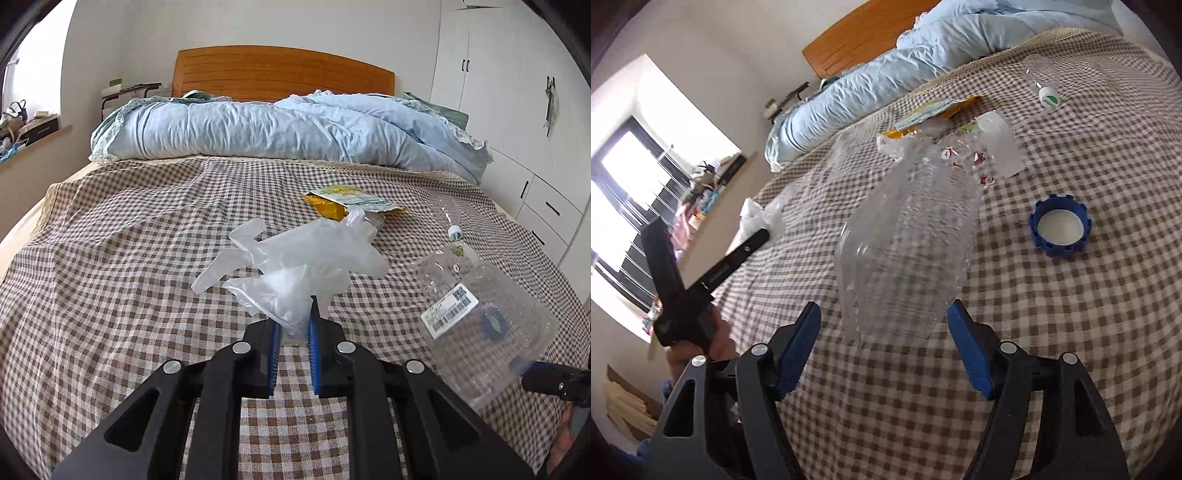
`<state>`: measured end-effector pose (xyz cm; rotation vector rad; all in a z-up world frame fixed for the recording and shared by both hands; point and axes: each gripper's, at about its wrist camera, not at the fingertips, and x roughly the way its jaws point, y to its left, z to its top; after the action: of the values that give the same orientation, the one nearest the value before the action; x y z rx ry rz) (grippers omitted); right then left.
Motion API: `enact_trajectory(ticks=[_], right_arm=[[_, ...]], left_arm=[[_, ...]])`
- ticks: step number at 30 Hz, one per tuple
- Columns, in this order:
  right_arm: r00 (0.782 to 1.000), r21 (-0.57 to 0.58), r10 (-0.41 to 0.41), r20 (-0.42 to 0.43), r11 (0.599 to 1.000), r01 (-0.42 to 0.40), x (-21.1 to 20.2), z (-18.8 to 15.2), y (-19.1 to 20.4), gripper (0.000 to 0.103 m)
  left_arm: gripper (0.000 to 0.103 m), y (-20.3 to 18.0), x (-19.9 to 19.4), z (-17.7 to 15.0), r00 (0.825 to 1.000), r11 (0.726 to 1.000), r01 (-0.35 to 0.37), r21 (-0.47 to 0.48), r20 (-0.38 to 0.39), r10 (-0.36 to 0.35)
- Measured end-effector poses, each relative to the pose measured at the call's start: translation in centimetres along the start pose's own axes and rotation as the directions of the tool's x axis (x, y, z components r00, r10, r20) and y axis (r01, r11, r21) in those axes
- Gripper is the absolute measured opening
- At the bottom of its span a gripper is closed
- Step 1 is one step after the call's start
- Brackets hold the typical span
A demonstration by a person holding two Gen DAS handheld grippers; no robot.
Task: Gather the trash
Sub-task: 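Grasp the clear plastic bottle and container with the right gripper and lift, then carry the white bag and clear plastic with both grippers to the bin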
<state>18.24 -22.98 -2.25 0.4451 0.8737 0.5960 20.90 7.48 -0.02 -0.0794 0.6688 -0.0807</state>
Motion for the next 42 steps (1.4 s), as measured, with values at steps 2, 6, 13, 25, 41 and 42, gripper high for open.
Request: enact_trajectory(ticks=[2,6,13,25,41,42], right_arm=[[1.000,0.025,0.005,0.000,1.000,-0.005,0.9,0.4,0.0,0.069],[0.996,0.117,-0.075,0.038,0.991,0.070,1.6,1.1,-1.0,0.069],[0.971,0.188,-0.170,0.170,0.972,0.138,0.5,1.0,-1.7,0.077],[0.947,0.235,-0.158,0.278,0.968,0.093,-2.6,-0.4,-3.2,0.063],[0.825,-0.042,-0.354,0.441,0.910,0.413,-15.7,-4.2,-0.2,0.063],[0.812,-0.039,-0.371,0.449,0.900,0.433,-17.0,-4.8,-0.4,0.063]], left_arm=[[0.011,-0.6,0.1,-0.2,1.000,1.000,0.002,0.024,-0.001,-0.002],[0.011,-1.5,0.2,-0.6,1.000,0.998,0.004,0.058,-0.003,-0.004],[0.011,-1.6,0.9,-0.9,1.000,0.997,0.004,0.076,-0.024,-0.002],[0.011,-2.0,0.5,-1.0,1.000,0.997,0.020,0.079,-0.020,-0.019],[0.011,-10.5,-5.0,-2.8,0.991,0.967,0.116,0.228,0.042,-0.129],[0.011,-11.6,-5.5,-3.1,0.988,0.961,0.136,0.241,0.037,-0.149]])
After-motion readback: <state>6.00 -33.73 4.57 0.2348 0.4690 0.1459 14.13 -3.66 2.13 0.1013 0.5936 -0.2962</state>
